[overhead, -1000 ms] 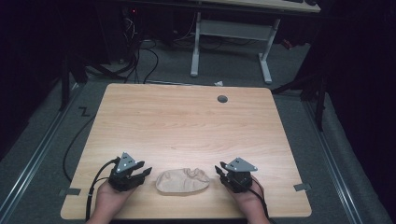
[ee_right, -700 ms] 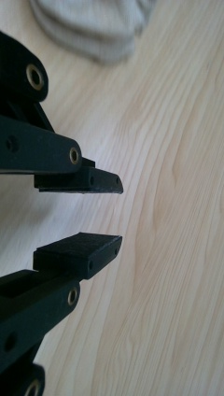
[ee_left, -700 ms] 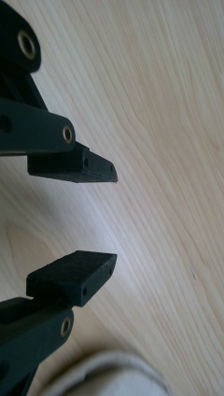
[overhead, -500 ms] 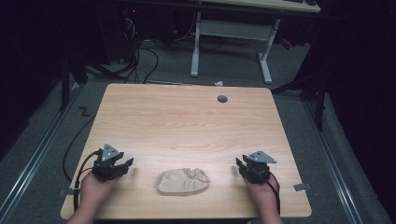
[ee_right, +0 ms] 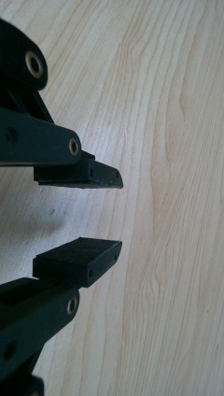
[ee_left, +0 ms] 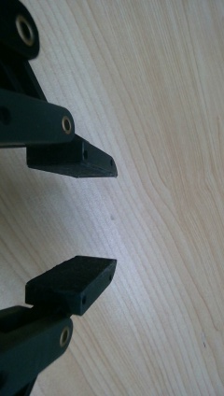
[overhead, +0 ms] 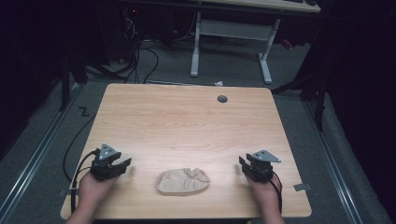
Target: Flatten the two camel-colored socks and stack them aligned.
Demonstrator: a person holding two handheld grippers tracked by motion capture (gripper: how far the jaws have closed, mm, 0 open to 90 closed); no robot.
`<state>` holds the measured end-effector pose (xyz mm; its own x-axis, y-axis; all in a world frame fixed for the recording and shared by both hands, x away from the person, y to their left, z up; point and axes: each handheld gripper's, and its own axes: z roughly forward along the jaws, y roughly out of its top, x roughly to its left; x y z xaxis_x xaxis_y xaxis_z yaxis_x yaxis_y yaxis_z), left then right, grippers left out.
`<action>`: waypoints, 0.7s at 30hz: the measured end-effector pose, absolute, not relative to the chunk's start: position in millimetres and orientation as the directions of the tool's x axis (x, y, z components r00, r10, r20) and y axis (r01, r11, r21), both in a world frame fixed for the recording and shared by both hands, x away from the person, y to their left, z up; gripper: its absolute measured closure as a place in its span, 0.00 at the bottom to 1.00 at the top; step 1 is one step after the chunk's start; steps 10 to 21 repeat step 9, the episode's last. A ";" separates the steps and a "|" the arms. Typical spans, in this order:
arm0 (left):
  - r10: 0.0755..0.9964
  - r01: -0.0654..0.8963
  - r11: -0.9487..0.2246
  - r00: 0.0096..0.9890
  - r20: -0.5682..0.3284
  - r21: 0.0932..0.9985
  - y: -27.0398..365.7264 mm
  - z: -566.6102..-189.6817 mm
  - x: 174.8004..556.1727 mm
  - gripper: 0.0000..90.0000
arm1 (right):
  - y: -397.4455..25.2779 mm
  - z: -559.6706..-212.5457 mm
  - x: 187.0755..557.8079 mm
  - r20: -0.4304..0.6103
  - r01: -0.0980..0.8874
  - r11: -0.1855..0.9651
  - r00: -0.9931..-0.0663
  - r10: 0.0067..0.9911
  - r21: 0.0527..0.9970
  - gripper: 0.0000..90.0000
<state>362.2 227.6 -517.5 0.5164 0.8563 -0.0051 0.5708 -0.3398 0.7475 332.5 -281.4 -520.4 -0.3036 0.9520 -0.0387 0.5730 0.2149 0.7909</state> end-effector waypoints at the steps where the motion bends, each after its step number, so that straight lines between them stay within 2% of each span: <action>1: 0.854 0.570 -0.343 0.519 -0.003 0.747 227.6 -517.2 360.9 0.54 | -280.2 -520.1 332.7 -0.038 0.573 0.215 -0.304 0.952 0.791 0.71; 21: 0.846 0.546 -0.355 0.533 0.012 0.759 227.7 -512.2 352.7 0.54 | -271.2 -516.3 332.3 -0.058 0.553 0.240 -0.326 0.944 0.798 0.71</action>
